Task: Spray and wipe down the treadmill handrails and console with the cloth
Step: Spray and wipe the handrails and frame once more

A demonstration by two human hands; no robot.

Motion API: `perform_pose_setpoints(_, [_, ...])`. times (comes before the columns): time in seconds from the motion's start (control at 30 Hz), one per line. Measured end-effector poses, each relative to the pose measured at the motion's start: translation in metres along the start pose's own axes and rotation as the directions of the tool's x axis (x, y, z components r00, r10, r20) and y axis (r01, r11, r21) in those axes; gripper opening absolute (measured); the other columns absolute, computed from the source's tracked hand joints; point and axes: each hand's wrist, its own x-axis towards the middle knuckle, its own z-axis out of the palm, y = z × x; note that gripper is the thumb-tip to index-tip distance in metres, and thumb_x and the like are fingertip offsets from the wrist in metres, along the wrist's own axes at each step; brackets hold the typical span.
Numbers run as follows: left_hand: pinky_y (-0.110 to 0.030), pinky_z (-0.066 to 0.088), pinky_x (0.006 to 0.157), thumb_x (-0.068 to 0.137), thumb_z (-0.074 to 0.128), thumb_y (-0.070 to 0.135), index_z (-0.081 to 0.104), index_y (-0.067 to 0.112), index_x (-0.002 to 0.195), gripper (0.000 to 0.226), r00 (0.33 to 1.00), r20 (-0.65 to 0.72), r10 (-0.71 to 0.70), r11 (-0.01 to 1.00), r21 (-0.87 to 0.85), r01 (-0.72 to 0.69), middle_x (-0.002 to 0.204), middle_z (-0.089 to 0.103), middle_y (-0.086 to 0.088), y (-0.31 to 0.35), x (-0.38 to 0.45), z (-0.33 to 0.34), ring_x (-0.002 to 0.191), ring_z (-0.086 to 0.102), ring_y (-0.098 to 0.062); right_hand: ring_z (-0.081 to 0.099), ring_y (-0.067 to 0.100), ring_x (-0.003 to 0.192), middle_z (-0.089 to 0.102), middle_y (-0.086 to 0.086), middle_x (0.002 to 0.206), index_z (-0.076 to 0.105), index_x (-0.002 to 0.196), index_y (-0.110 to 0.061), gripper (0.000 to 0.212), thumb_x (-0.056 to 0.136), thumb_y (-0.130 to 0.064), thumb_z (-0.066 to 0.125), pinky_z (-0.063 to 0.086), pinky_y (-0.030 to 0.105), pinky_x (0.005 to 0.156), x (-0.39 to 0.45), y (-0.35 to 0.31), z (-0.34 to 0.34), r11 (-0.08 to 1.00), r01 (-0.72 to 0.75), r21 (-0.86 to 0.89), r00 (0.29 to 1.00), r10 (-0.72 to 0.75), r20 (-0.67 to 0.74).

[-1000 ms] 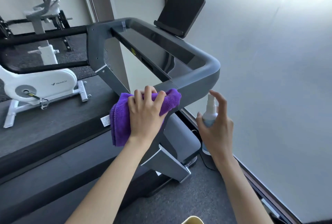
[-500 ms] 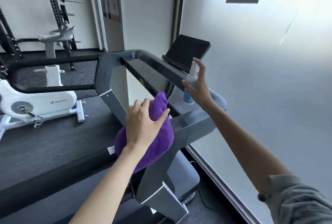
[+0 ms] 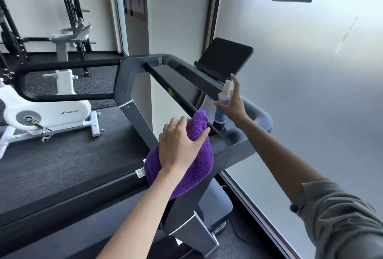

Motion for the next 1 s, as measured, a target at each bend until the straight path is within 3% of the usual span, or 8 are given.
perform_pose_setpoints(0.13, [-0.037, 0.046, 0.071, 0.079, 0.063, 0.06, 0.061, 0.019, 0.095, 0.045, 1.0, -0.019, 0.014, 1.0, -0.003, -0.014, 0.092, 0.061, 0.0, -0.003, 0.0, 0.002, 0.086, 0.059, -0.024, 0.041, 0.03, 0.129, 0.036, 0.008, 0.143, 0.002, 0.15, -0.022, 0.109, 0.074, 0.008, 0.074, 0.036, 0.046, 0.109, -0.01, -0.01, -0.004, 0.995, -0.083, 0.053, 0.996, 0.084, -0.014])
perform_pose_setpoints(0.27, [-0.036, 0.046, 0.07, 0.078, 0.062, 0.064, 0.06, 0.021, 0.093, 0.046, 0.998, -0.061, 0.018, 1.0, 0.015, -0.017, 0.086, 0.059, 0.002, -0.004, -0.003, 0.004, 0.081, 0.057, -0.022, 0.036, 0.015, 0.134, 0.034, 0.003, 0.144, 0.013, 0.145, -0.034, 0.087, 0.084, -0.013, 0.071, 0.032, 0.035, 0.111, -0.06, -0.038, -0.007, 0.941, -0.044, 0.335, 0.977, 0.11, -0.18])
perform_pose_setpoints(0.33, [-0.035, 0.045, 0.07, 0.079, 0.06, 0.066, 0.059, 0.021, 0.093, 0.047, 0.996, -0.09, 0.024, 0.999, 0.032, -0.021, 0.085, 0.058, 0.002, -0.002, -0.004, 0.004, 0.08, 0.057, -0.022, 0.051, 0.009, 0.122, 0.052, 0.002, 0.133, 0.026, 0.139, -0.035, 0.07, 0.083, -0.033, 0.068, 0.042, 0.026, 0.101, -0.1, -0.044, -0.006, 0.869, -0.091, 0.487, 0.991, 0.126, -0.039])
perform_pose_setpoints(0.43, [-0.033, 0.042, 0.074, 0.08, 0.057, 0.063, 0.057, 0.018, 0.097, 0.048, 0.994, -0.105, 0.016, 0.999, -0.027, -0.019, 0.093, 0.06, 0.0, 0.001, -0.003, 0.0, 0.086, 0.057, -0.021, 0.062, 0.007, 0.11, 0.062, -0.001, 0.123, 0.039, 0.139, -0.025, 0.073, 0.077, -0.045, 0.071, 0.05, 0.021, 0.088, -0.151, -0.048, -0.001, 0.846, -0.265, 0.463, 0.94, 0.119, 0.321])
perform_pose_setpoints(0.63, [-0.038, 0.043, 0.092, 0.08, 0.067, 0.05, 0.054, 0.008, 0.107, 0.052, 0.984, -0.042, -0.174, 0.935, -0.322, 0.151, 0.109, 0.061, -0.008, 0.009, 0.008, -0.022, 0.105, 0.056, -0.026, 0.065, 0.026, 0.105, 0.066, 0.01, 0.115, 0.054, 0.125, -0.014, 0.058, 0.074, -0.014, 0.082, 0.052, 0.048, 0.092, -0.161, -0.058, 0.001, 0.942, -0.184, 0.282, 0.903, 0.049, 0.426])
perform_pose_setpoints(0.83, [-0.03, 0.048, 0.092, 0.059, 0.075, 0.068, 0.053, 0.015, 0.111, 0.077, 0.938, 0.209, -0.276, 0.734, -0.584, 0.346, 0.115, 0.063, -0.003, 0.014, 0.0, -0.055, 0.107, 0.06, -0.016, 0.064, 0.015, 0.078, 0.068, 0.005, 0.084, 0.069, 0.096, -0.01, 0.02, 0.078, 0.0, 0.073, 0.056, 0.032, 0.074, -0.16, -0.083, -0.01, 0.914, -0.131, 0.383, 0.947, 0.0, 0.323])
perform_pose_setpoints(0.93, [-0.017, 0.049, 0.08, 0.058, 0.08, 0.051, 0.06, 0.014, 0.116, 0.071, 0.922, 0.367, -0.125, 0.555, -0.744, 0.371, 0.109, 0.069, 0.0, 0.018, -0.003, -0.076, 0.098, 0.066, -0.01, 0.066, 0.014, 0.083, 0.069, 0.001, 0.087, 0.07, 0.097, -0.022, 0.029, 0.076, -0.001, 0.067, 0.056, 0.027, 0.073, -0.164, -0.095, -0.027, 0.855, -0.129, 0.502, 0.971, 0.006, 0.239])
perform_pose_setpoints(1.0, [-0.015, 0.049, 0.081, 0.054, 0.087, 0.044, 0.062, 0.019, 0.113, 0.069, 0.895, 0.446, 0.024, 0.588, -0.73, 0.349, 0.108, 0.07, 0.002, 0.021, -0.005, -0.086, 0.101, 0.065, -0.01, 0.065, 0.012, 0.084, 0.069, -0.001, 0.087, 0.07, 0.094, -0.029, 0.033, 0.074, -0.005, 0.064, 0.054, 0.026, 0.074, -0.172, -0.103, -0.044, 0.85, -0.114, 0.514, 0.983, 0.022, 0.182])
